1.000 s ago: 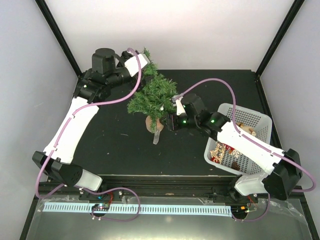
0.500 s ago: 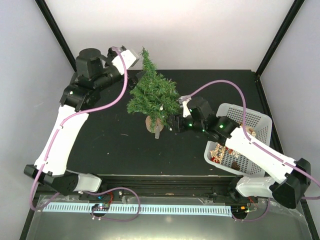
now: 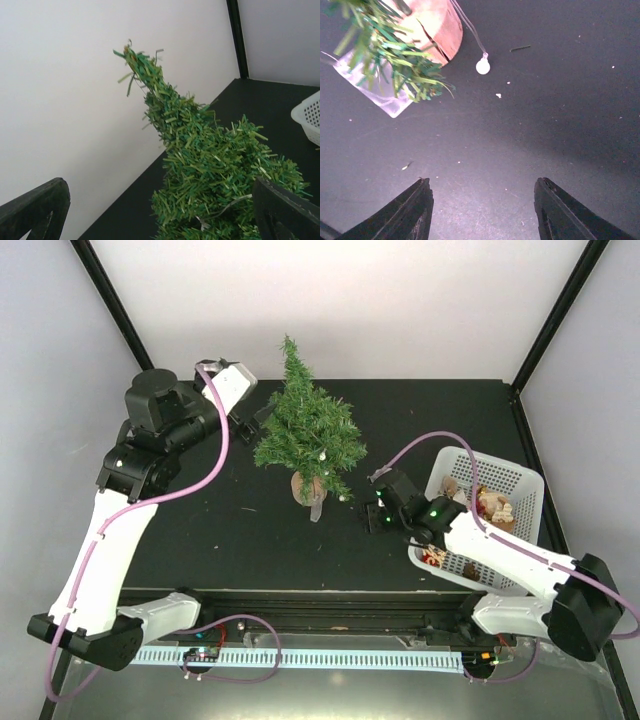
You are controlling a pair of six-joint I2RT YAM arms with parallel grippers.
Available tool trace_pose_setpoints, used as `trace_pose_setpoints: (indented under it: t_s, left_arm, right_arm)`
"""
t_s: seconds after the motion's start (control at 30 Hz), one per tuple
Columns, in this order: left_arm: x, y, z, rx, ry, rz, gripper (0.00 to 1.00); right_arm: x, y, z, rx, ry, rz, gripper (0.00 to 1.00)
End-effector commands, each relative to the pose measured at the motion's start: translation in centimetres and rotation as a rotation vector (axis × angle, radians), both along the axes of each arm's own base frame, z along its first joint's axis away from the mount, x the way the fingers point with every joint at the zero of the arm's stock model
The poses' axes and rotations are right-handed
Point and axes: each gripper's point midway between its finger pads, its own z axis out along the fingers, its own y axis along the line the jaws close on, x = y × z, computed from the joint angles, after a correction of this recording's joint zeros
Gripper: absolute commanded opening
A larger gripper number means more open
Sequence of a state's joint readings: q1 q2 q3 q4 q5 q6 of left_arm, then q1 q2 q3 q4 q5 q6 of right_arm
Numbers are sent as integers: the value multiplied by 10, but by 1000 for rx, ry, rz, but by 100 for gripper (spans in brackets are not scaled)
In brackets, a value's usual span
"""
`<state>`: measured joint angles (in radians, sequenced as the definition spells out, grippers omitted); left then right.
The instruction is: Decorate the small christmas tree
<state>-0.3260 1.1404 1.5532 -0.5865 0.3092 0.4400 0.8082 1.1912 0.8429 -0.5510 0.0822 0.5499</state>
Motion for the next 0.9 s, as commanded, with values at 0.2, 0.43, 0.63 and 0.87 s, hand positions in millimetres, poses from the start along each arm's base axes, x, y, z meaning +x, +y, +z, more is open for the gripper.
trace_pose_setpoints:
  t_s: [0.2, 0.43, 0.63, 0.87]
  left_arm:
    - [-5, -2, -13, -35, 47, -28, 99]
    - [-6, 1, -12, -43, 49, -22, 99]
    - [-5, 1, -14, -57, 61, -28, 99]
    - [-4, 2, -18, -57, 69, -29, 99]
  right_arm:
    - [33, 29, -29, 66, -109, 5, 57]
    - [47, 34, -61, 118, -174, -11, 57]
    - [58, 36, -67, 174, -276, -26, 55]
    - [63, 44, -64, 205, -389, 36, 53]
